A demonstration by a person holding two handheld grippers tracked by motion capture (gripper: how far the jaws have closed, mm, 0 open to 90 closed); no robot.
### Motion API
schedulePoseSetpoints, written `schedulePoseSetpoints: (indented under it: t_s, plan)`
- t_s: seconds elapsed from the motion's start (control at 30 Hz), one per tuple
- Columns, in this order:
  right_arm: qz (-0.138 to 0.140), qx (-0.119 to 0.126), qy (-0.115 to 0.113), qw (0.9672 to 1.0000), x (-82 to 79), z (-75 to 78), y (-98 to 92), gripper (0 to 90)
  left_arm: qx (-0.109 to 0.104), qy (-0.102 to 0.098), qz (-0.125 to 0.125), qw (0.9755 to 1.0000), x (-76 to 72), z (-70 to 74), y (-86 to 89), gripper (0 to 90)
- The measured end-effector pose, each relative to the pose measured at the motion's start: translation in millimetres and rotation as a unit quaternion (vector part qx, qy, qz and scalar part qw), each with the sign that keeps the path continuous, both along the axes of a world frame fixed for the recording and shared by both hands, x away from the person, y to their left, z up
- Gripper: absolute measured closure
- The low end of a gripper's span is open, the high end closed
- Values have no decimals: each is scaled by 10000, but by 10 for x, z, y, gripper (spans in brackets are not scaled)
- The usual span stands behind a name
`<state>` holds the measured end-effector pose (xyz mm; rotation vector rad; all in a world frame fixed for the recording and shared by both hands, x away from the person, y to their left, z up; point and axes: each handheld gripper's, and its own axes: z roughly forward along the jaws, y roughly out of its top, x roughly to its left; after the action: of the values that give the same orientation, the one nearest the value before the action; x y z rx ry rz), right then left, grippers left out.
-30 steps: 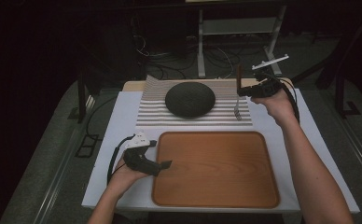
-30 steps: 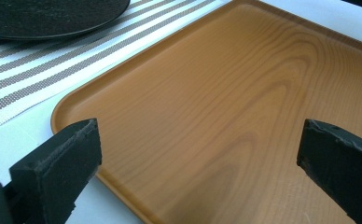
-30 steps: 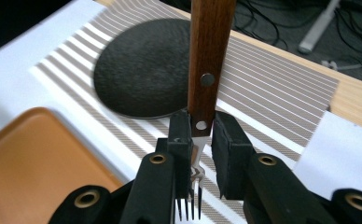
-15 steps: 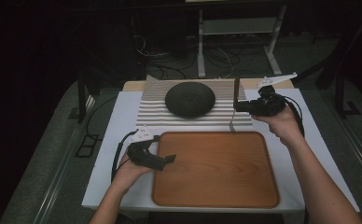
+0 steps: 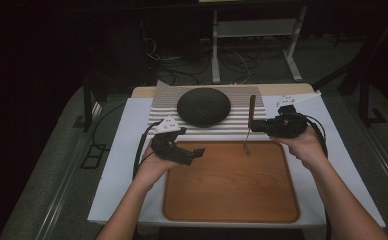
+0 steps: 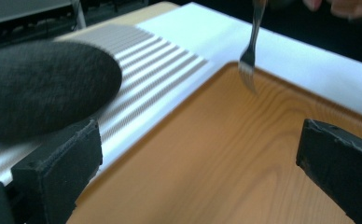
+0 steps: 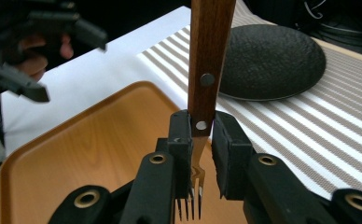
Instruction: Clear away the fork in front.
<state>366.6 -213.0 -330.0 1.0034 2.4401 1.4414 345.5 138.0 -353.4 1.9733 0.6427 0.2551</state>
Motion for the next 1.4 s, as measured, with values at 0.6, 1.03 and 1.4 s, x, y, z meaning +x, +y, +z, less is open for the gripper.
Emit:
schedulePoseSetpoints:
  t_s: [0.6, 1.03, 1.4]
  plan:
    - [319, 22, 88, 9994, -128, -131, 270, 770, -420, -244, -531, 9974, 160, 340, -573, 262]
    - [496, 14, 44, 9988, -188, -153, 484, 769, -549, -99, -551, 9969, 155, 215, -703, 545]
    - [514, -18, -27, 9987, -198, -175, 608, 767, -644, 20, -499, 9967, 167, 152, -684, 743]
